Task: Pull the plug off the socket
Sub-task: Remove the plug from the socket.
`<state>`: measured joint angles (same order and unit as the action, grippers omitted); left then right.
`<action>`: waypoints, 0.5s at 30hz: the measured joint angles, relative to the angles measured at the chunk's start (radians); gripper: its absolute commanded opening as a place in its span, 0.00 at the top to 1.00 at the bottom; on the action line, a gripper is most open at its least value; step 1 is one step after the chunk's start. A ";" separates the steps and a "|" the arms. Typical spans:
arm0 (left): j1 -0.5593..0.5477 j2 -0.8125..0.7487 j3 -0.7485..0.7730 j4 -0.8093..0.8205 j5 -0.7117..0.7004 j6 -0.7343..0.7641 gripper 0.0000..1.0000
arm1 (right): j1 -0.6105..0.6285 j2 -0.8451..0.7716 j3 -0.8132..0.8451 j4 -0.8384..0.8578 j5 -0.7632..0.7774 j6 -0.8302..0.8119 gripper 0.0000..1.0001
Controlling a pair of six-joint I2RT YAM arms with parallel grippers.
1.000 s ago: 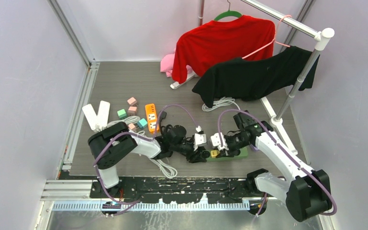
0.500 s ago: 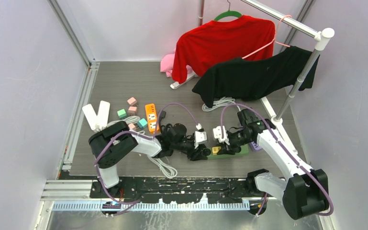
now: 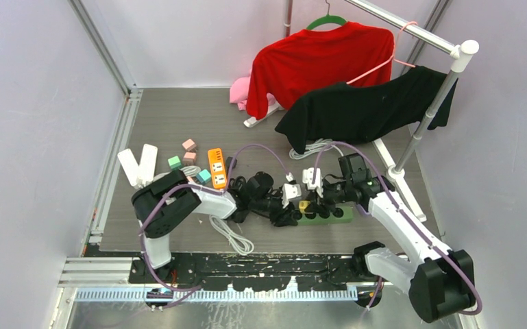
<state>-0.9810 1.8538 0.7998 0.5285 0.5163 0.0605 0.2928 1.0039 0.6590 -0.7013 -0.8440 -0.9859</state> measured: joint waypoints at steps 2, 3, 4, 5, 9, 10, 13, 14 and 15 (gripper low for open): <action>0.001 0.003 0.003 -0.002 0.000 0.000 1.00 | 0.000 0.022 0.003 0.039 0.025 0.059 0.99; 0.002 0.003 0.003 -0.002 0.000 -0.001 1.00 | -0.001 0.029 0.006 0.042 0.031 0.073 0.99; 0.002 0.003 0.003 0.000 0.000 -0.001 0.97 | -0.006 0.035 0.012 0.034 0.029 0.083 0.99; 0.003 0.001 0.001 0.002 0.000 -0.003 0.84 | -0.014 0.037 0.021 0.019 0.021 0.090 0.99; 0.003 -0.039 -0.030 -0.010 -0.045 -0.021 0.39 | -0.047 0.052 0.091 -0.069 -0.062 0.111 0.99; 0.004 -0.073 -0.051 -0.033 -0.074 -0.029 0.30 | -0.057 0.064 0.110 -0.085 -0.087 0.131 0.99; 0.008 -0.201 -0.103 -0.106 -0.159 -0.051 0.21 | -0.082 0.106 0.148 -0.103 -0.154 0.206 0.99; 0.009 -0.256 -0.111 -0.133 -0.186 -0.059 0.20 | -0.091 0.125 0.154 -0.101 -0.179 0.255 0.99; 0.009 -0.300 -0.112 -0.149 -0.202 -0.066 0.20 | -0.096 0.137 0.156 -0.096 -0.194 0.291 0.99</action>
<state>-0.9718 1.5536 0.6876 0.3794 0.3145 -0.0051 0.1967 1.1412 0.8146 -0.7975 -1.0378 -0.6949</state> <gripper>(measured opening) 0.778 0.377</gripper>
